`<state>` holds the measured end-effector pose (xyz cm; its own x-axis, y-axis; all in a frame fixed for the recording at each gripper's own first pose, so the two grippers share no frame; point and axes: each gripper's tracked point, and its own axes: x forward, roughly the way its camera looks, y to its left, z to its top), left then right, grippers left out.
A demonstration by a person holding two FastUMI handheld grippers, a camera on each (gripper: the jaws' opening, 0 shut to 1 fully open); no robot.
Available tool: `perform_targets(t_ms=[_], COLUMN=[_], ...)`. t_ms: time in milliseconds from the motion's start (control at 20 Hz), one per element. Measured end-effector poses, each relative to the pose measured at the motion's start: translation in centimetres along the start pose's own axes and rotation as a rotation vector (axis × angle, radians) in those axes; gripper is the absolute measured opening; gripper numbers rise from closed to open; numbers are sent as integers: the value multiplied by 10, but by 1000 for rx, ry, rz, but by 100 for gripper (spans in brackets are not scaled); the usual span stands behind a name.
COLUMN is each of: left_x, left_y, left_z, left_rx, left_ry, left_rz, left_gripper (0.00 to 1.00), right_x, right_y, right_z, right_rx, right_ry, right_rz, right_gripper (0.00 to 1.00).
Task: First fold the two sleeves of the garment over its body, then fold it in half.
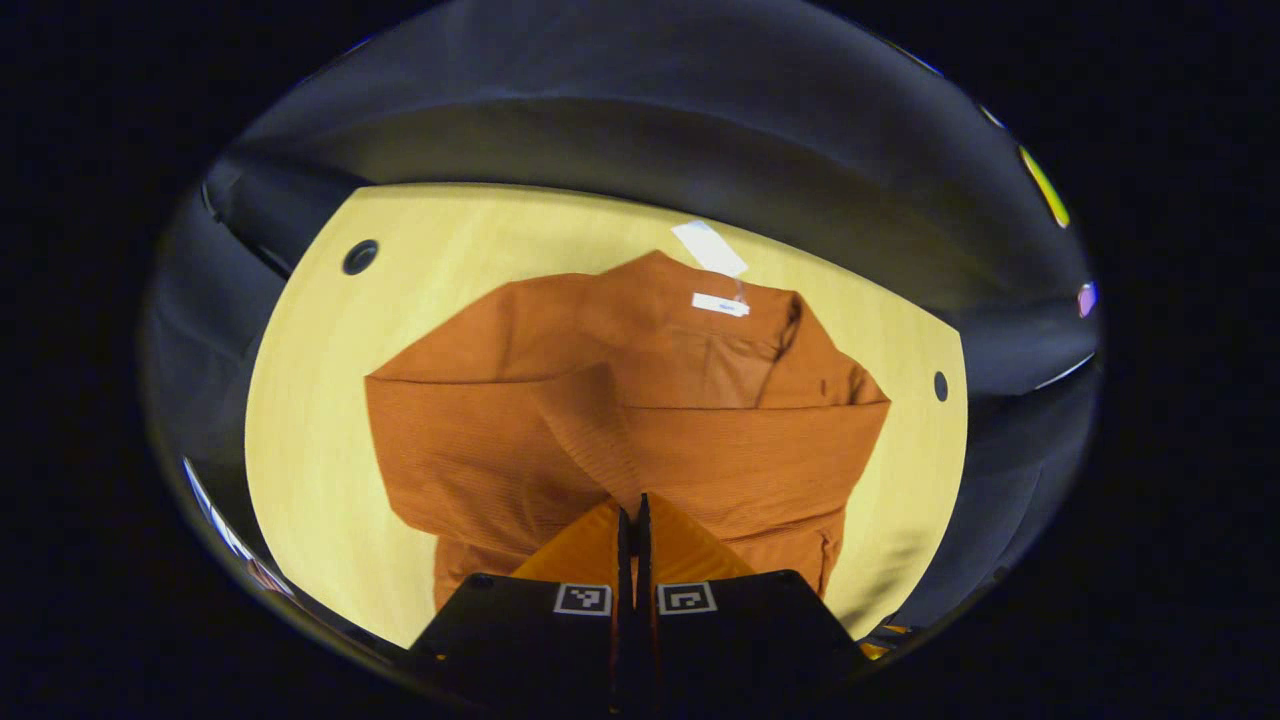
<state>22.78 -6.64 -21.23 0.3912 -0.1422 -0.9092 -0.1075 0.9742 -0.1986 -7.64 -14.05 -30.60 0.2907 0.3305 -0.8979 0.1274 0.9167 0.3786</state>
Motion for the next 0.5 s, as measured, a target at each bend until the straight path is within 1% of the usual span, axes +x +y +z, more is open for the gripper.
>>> perform_targets(t_ms=[150,250,350,500], left_x=[9,15,21,29], left_y=[-44,-69,-100,-137], left_z=[13,24,32,49], left_rx=[59,87,99,152], left_ry=[20,21,40,60], left_rz=[-16,-16,-52,-68], left_gripper=[3,3,3,3], right_x=[-4,-4,0,-2], right_y=[-25,-40,-52,-66], right_z=[1,0,-1,-4], right_rx=[59,68,80,102], right_ry=[-11,-21,-21,-23], right_rz=[-20,-33,-44,-60], right_gripper=[93,93,92,92])
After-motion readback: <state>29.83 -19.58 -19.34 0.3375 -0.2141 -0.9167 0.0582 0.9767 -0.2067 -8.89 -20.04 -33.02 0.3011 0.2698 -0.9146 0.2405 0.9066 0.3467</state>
